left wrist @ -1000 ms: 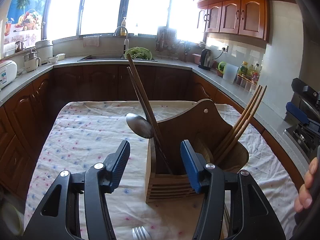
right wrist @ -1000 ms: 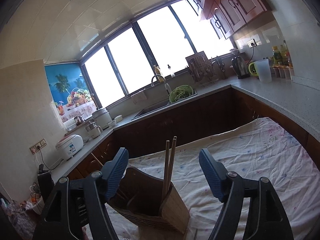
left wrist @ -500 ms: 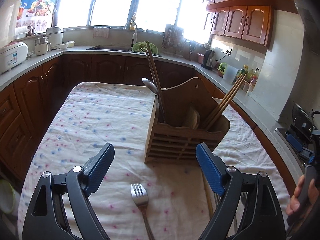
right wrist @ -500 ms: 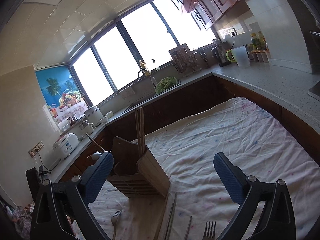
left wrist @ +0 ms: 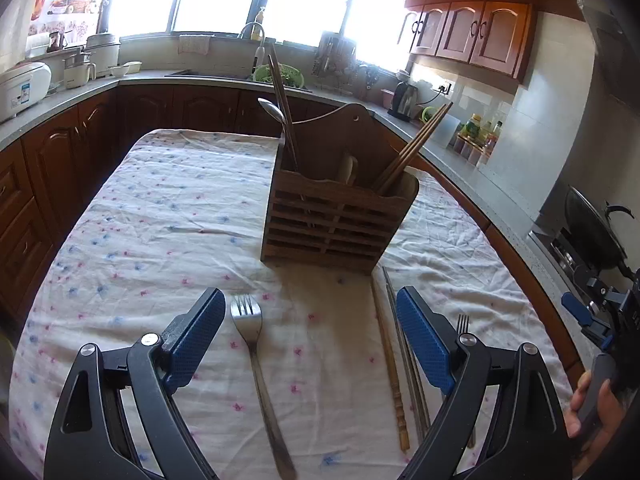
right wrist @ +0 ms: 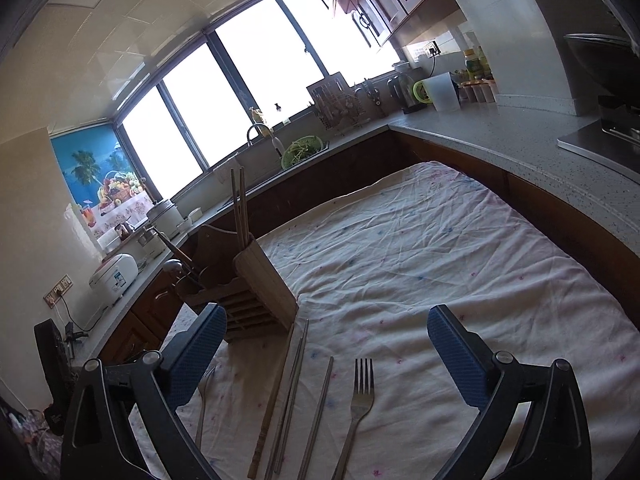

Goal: Organize utensils
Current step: 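Withdraw both open tools from the holder back to the cloth, then close the right tool on a metal fork while the left tool closes on a wooden chopstick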

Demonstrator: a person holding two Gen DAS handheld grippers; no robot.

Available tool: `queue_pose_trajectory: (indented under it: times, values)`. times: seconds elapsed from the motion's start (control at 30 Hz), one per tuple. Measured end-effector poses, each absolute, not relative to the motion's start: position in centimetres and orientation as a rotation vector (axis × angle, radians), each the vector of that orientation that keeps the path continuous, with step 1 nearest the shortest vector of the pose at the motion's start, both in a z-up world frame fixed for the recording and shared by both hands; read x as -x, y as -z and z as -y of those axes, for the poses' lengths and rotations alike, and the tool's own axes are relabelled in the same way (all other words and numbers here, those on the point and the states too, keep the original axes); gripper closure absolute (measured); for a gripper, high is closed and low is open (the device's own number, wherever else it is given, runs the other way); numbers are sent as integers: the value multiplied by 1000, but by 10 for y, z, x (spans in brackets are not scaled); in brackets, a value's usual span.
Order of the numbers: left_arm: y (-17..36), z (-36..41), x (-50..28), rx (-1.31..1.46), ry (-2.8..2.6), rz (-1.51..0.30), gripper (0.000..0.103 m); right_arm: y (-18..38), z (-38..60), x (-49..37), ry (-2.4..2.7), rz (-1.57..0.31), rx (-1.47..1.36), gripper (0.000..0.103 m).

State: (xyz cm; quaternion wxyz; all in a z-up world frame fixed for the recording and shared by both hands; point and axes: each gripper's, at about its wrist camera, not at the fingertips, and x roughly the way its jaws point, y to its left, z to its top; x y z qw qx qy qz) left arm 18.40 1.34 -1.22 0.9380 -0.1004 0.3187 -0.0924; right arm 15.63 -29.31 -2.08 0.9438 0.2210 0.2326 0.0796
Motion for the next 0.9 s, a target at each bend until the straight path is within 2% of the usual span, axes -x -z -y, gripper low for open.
queue_pose_trajectory:
  times: [0.77, 0.9]
  values:
    - [40, 28, -187, 118, 241, -754, 14, 61, 292, -147, -130, -604, -376, 3]
    - [43, 37, -199, 102, 260, -773, 14, 65, 289, -157, -139, -634, -372, 17]
